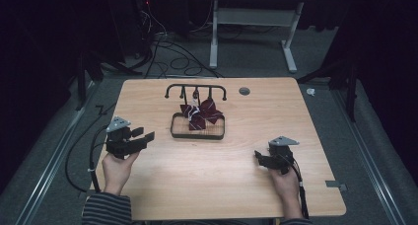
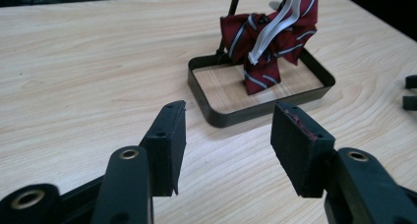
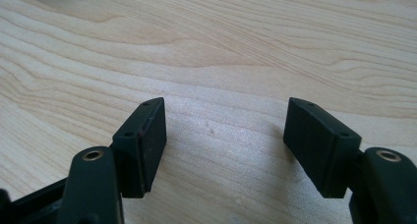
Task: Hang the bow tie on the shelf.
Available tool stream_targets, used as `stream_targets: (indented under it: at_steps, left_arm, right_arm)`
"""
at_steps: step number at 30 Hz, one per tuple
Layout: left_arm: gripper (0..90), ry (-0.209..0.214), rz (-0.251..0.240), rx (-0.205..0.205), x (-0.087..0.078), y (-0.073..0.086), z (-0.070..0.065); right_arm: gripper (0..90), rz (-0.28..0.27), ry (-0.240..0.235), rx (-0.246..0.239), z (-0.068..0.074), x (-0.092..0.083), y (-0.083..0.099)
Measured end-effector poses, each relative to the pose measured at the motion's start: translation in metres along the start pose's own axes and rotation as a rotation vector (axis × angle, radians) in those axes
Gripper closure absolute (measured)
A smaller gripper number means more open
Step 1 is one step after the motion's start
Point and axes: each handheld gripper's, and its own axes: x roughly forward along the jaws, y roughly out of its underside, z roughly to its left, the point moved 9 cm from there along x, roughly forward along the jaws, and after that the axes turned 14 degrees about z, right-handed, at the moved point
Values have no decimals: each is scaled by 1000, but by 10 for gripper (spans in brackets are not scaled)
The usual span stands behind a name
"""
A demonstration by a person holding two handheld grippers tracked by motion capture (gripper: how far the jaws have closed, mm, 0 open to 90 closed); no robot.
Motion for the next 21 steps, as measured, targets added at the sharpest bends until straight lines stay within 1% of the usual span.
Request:
stream_targets:
  at_steps: [3, 7, 12, 21]
  left_arm:
    - [478, -8, 1, 1, -1, 1, 2]
    - [478, -8, -5, -13, -1, 3, 4]
    - [475, 4, 4, -27, 1, 8, 6]
    - [472, 7, 12, -43, 4, 15, 9]
  right_arm:
    - [341, 0, -1, 0, 0, 0, 0]
    - [341, 0, 0, 0, 0, 0, 0]
    - [341, 0, -1, 1, 0, 0, 0]
    - [341, 0, 0, 0, 0, 0, 0]
